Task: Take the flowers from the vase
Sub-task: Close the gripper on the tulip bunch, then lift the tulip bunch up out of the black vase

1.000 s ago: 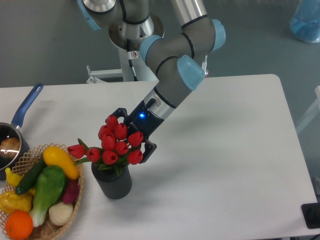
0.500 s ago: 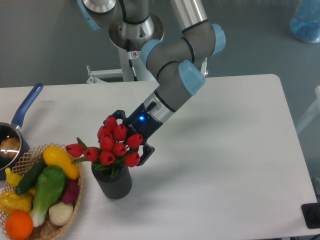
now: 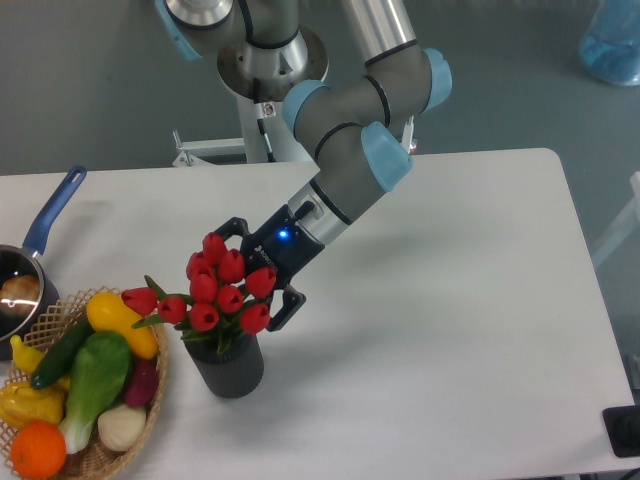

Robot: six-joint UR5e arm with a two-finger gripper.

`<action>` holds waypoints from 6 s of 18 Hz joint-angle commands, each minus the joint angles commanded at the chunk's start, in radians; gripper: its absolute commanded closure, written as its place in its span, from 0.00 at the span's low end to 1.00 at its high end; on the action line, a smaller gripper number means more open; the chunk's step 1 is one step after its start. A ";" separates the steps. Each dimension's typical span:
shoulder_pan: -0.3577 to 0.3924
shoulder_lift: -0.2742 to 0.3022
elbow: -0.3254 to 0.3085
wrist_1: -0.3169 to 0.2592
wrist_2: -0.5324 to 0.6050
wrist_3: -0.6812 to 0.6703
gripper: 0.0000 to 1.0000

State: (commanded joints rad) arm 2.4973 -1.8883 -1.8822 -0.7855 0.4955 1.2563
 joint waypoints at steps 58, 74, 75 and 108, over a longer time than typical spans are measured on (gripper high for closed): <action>0.041 0.130 0.066 0.000 -0.046 -0.219 0.75; 0.064 0.222 0.064 -0.006 0.020 -0.317 0.75; 0.066 0.228 0.064 -0.006 0.020 -0.336 0.75; 0.213 0.291 0.133 -0.006 -0.086 -0.502 0.75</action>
State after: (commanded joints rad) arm 2.7105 -1.5969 -1.7487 -0.7915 0.4096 0.7547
